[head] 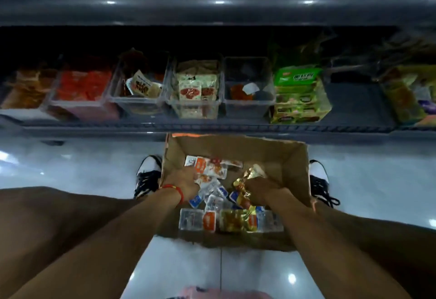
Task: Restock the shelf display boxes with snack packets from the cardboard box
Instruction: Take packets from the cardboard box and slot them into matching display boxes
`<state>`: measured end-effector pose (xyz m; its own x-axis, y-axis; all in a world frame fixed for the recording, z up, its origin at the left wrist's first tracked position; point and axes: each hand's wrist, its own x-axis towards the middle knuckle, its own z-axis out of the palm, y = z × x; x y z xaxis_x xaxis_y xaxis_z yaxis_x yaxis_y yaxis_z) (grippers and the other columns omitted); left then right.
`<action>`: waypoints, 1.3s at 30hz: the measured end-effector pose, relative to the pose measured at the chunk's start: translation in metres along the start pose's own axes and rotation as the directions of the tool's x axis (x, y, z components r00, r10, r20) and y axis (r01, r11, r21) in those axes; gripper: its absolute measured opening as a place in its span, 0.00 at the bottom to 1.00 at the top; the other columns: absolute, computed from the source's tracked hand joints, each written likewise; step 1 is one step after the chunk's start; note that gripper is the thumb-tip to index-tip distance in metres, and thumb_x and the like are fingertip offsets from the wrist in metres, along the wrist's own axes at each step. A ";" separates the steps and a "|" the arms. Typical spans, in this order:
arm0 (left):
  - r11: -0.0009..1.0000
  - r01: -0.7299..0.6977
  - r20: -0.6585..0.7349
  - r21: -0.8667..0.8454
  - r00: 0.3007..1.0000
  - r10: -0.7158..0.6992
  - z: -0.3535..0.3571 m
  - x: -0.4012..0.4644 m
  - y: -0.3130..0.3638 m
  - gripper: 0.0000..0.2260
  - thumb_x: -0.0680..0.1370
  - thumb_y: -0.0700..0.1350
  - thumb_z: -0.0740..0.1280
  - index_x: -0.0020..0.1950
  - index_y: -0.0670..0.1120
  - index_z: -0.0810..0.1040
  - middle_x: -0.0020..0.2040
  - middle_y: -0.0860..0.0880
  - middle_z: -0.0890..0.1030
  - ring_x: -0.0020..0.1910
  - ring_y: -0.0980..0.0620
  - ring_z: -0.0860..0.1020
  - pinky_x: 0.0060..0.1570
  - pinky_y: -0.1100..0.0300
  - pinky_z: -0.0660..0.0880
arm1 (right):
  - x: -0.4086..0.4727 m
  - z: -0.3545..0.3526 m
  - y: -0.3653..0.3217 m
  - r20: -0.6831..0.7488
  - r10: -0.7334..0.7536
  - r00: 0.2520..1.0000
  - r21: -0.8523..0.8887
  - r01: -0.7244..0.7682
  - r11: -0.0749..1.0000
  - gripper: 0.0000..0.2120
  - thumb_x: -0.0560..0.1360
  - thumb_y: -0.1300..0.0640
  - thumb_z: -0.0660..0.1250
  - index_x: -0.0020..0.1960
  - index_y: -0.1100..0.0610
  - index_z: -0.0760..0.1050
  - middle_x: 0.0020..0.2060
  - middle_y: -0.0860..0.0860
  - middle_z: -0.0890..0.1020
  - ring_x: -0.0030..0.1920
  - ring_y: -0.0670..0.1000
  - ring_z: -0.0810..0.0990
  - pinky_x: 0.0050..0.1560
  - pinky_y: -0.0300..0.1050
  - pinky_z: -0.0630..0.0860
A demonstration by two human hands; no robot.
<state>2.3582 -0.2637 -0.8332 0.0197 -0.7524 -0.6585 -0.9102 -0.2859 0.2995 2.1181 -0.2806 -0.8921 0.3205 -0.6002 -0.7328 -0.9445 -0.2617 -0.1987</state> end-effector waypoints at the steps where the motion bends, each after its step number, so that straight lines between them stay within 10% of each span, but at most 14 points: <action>1: 0.999 0.007 0.022 0.036 1.000 -0.008 0.009 0.001 -0.007 0.08 0.77 0.45 0.68 0.55 0.48 0.81 0.58 0.46 0.83 0.55 0.46 0.81 0.54 0.56 0.78 | 0.009 0.018 0.006 -0.022 0.022 1.000 -0.005 -0.022 1.000 0.21 0.82 0.50 0.62 0.75 0.51 0.69 0.73 0.53 0.72 0.71 0.57 0.71 0.62 0.41 0.67; 10: 0.998 0.067 0.099 0.001 0.993 -0.067 0.044 0.000 -0.021 0.12 0.81 0.46 0.64 0.65 0.47 0.75 0.59 0.44 0.82 0.54 0.45 0.82 0.52 0.57 0.80 | 0.083 0.059 0.036 -0.127 -0.026 0.992 -0.137 0.008 0.990 0.53 0.66 0.63 0.78 0.81 0.45 0.49 0.81 0.48 0.50 0.81 0.57 0.48 0.73 0.67 0.63; 20: 0.997 0.019 0.048 -0.074 0.999 -0.016 0.038 0.005 0.012 0.14 0.78 0.43 0.68 0.64 0.49 0.77 0.64 0.45 0.80 0.61 0.46 0.78 0.60 0.54 0.77 | 0.061 0.071 0.043 -0.308 0.239 0.921 -0.121 -0.287 0.950 0.36 0.70 0.44 0.76 0.72 0.51 0.64 0.70 0.58 0.68 0.70 0.61 0.66 0.71 0.63 0.61; 31: 0.982 -0.061 0.018 -0.180 0.998 0.066 0.022 -0.026 0.034 0.11 0.77 0.43 0.68 0.59 0.52 0.78 0.59 0.48 0.81 0.57 0.46 0.79 0.59 0.51 0.78 | 0.004 0.044 0.030 -0.402 0.395 0.826 0.199 -0.342 0.918 0.12 0.75 0.58 0.70 0.57 0.48 0.77 0.58 0.53 0.82 0.63 0.56 0.77 0.65 0.55 0.67; 35: 0.954 -0.100 -0.008 -0.282 0.995 0.102 0.009 -0.041 0.045 0.09 0.78 0.43 0.69 0.57 0.52 0.77 0.61 0.48 0.80 0.58 0.49 0.79 0.55 0.58 0.76 | -0.020 0.002 0.019 -0.253 0.424 0.869 0.849 -0.010 0.528 0.10 0.75 0.55 0.75 0.53 0.58 0.81 0.47 0.50 0.85 0.52 0.52 0.83 0.56 0.47 0.77; 39: 0.833 -0.096 0.056 -0.545 0.987 0.150 -0.006 -0.054 0.056 0.14 0.77 0.50 0.72 0.61 0.50 0.77 0.56 0.53 0.82 0.56 0.50 0.81 0.58 0.53 0.78 | -0.065 -0.040 -0.010 -0.208 0.107 0.972 0.976 0.198 0.090 0.12 0.76 0.57 0.74 0.58 0.59 0.82 0.52 0.54 0.87 0.55 0.54 0.85 0.59 0.53 0.79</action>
<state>2.3086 -0.2425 -0.7769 -0.1405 -0.7523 -0.6437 -0.5351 -0.4893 0.6886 2.1096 -0.2690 -0.8167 0.2258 -0.7685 -0.5987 -0.0925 0.5949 -0.7984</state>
